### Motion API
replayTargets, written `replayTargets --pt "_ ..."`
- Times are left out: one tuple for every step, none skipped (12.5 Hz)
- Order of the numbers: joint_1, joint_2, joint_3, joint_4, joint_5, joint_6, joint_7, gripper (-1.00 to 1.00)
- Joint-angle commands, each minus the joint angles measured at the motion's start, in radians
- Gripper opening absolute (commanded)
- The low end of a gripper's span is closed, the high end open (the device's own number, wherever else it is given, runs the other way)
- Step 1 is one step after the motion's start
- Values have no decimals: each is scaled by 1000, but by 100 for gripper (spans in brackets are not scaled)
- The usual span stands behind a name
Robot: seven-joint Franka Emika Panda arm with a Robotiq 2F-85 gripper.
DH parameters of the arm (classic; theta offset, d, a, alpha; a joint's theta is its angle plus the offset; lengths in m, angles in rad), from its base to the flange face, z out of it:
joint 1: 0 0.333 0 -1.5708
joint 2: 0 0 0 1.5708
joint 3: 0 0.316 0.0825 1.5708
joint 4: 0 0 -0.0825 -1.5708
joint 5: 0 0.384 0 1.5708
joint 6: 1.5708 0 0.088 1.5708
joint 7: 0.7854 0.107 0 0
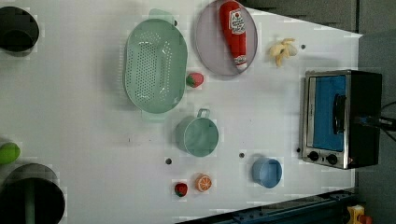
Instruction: Flap open oven.
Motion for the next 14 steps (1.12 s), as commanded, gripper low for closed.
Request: replayTargets --pt "5 52 -11 5 5 76 -136 -65" --pt "5 79 -12 4 8 89 -136 -65" --pt "5 105 -12 4 11 95 -136 -65" --pt "5 127 -12 4 12 104 -137 -65" --pt "4 147 -14 4 12 126 -136 -65" --pt "4 163 -16 4 12 153 -136 -65" --pt "5 176 -15 3 12 170 -136 -65" --pt "6 187 -14 3 12 173 -136 -65" --pt "7 196 -13 3 12 173 -136 -65" --pt "10 199 -10 3 12 173 -136 -65" --pt "14 199 -3 3 10 172 -134 -65" --pt "18 200 2 1 8 171 -132 -65" --pt "25 201 6 -1 7 171 -128 -65" --pt "35 201 13 -6 -7 167 -127 -65"
